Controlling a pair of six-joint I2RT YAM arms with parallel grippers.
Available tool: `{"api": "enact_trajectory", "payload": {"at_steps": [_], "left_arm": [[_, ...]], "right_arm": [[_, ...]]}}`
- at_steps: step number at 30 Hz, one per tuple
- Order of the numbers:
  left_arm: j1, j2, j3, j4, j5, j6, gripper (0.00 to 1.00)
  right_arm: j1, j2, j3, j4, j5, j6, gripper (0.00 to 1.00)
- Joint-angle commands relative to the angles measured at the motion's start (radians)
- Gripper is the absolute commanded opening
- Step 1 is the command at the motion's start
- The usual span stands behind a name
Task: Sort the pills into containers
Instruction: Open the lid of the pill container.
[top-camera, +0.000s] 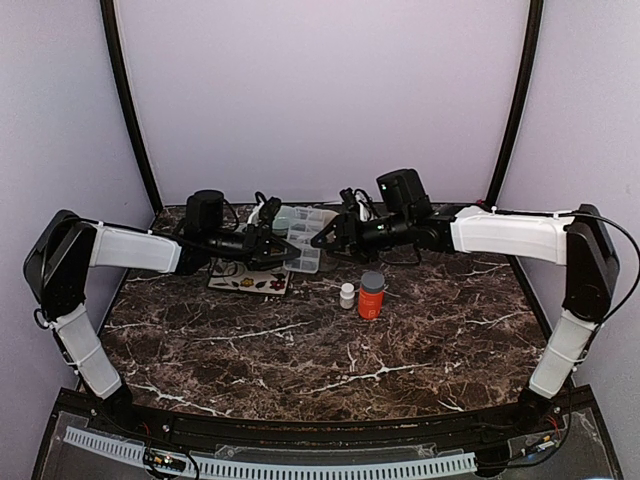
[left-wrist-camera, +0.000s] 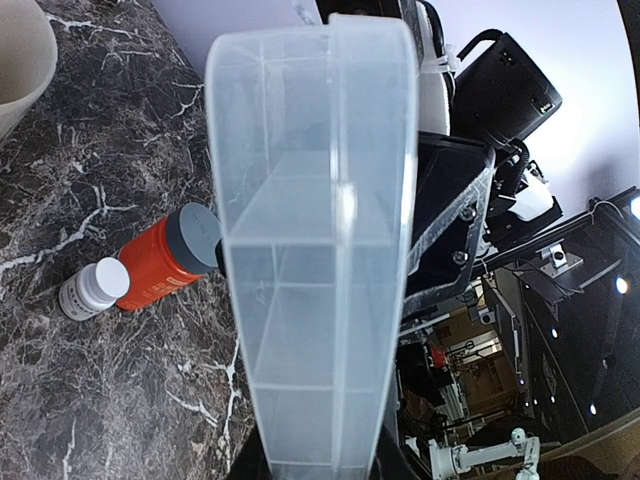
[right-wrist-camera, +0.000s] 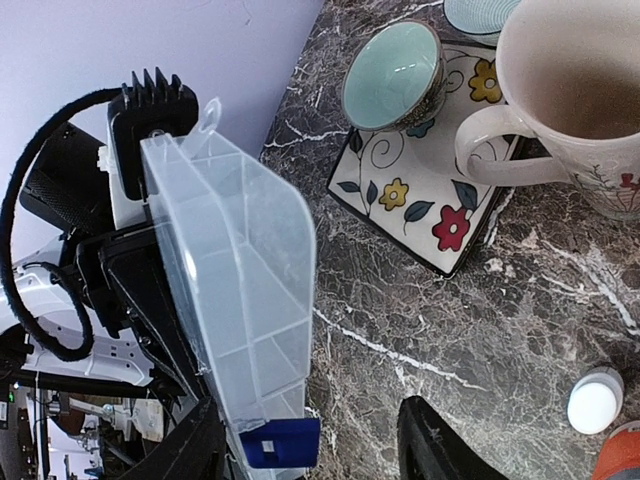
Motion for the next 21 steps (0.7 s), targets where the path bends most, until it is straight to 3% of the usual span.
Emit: {"api": "enact_trajectory", "payload": {"at_steps": [1,10,21], "left_arm": [[-0.008,0.009,0.016,0.042,0.034,-0.010,0.00],[-0.014,0.023,0.022,0.039,0.027,-0.005,0.00],[-0.011,0.016,0.048,-0.062,-0.047,0.073,0.00]], "right_arm": [[-0.010,0.017,0.037,0.072,-0.026,0.017,0.57],[-0.012,0.020,0.045,0.089,-0.046,0.033,0.40],[-0.013,-0.015,0.019,0.049,-0.023,0.027,0.30]]}}
